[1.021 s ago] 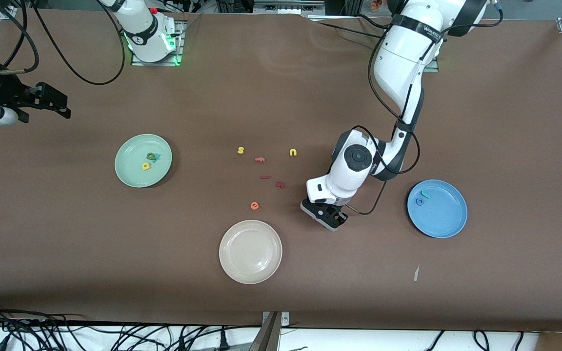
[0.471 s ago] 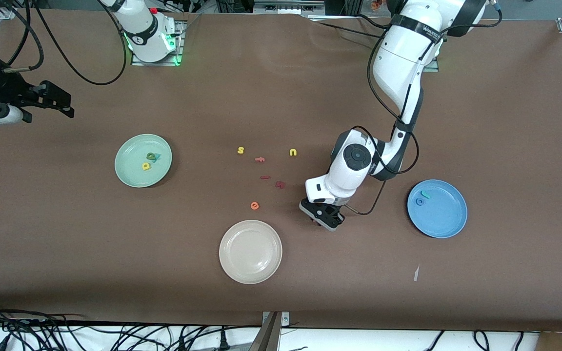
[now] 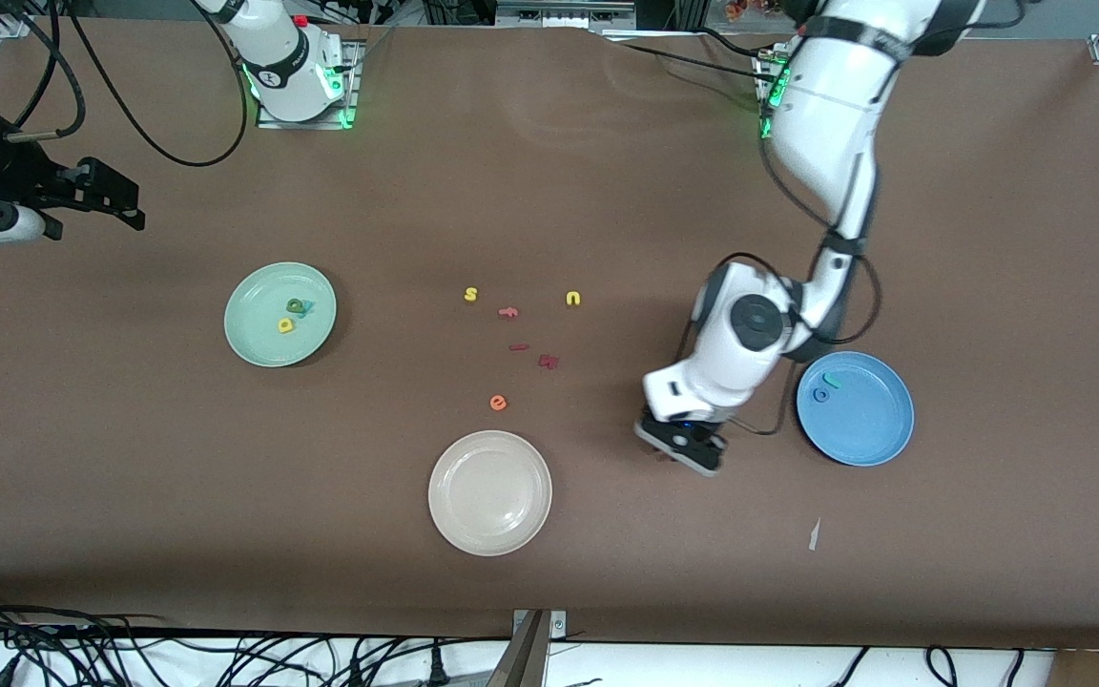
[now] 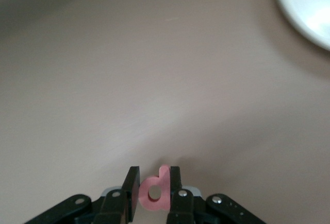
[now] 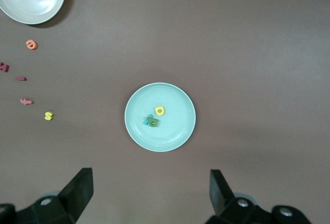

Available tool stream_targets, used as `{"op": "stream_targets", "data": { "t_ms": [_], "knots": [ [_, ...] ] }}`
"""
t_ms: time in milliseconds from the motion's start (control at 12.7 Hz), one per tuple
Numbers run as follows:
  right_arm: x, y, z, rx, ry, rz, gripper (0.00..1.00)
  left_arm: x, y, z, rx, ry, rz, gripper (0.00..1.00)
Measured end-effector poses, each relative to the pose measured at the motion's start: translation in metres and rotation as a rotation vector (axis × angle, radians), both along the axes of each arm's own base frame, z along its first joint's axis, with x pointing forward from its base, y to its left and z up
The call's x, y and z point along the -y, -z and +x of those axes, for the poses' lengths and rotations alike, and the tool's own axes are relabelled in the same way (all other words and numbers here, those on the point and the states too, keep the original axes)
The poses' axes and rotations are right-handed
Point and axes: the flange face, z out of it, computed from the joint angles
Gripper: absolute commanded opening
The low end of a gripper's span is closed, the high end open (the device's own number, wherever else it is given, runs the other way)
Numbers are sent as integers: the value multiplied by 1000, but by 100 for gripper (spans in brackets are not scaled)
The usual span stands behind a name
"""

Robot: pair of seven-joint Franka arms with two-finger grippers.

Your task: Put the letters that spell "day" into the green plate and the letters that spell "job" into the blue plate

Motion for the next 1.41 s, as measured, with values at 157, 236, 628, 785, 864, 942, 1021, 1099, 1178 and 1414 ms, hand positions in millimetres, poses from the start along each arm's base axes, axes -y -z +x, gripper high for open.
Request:
{"op": "stream_targets", "data": {
  "t_ms": [157, 236, 628, 785, 864, 942, 1021, 1099, 1178, 1414],
  "knots": [
    [0, 0, 0, 0, 0, 0, 100, -77, -28, -7, -66, -42, -7, 9],
    [0, 0, 0, 0, -1, 0, 100, -117, -35, -17, -84, -34, -3, 10],
    [0, 0, 0, 1, 0, -1, 100, -274, -31, -74, -134, 84, 36, 83],
    [0, 0, 0, 1, 0, -1, 100, -284, -25, -79, -146, 90, 36, 100],
    [0, 0, 0, 1, 0, -1, 100, -280, -24, -80, -148, 96, 35, 100],
    [0, 0, 0, 1, 0, -1, 100, -276, -23, -80, -149, 101, 33, 100],
    [0, 0, 0, 1, 0, -1, 100, -275, -23, -81, -150, 103, 32, 100],
    [0, 0, 0, 1, 0, -1, 100, -275, -21, -82, -154, 103, 32, 100],
    [0, 0, 0, 1, 0, -1, 100, -276, -21, -86, -158, 100, 31, 100],
    [0, 0, 0, 0, 1, -1, 100, -287, -60, -112, -116, 78, 29, 100]
  ]
}}
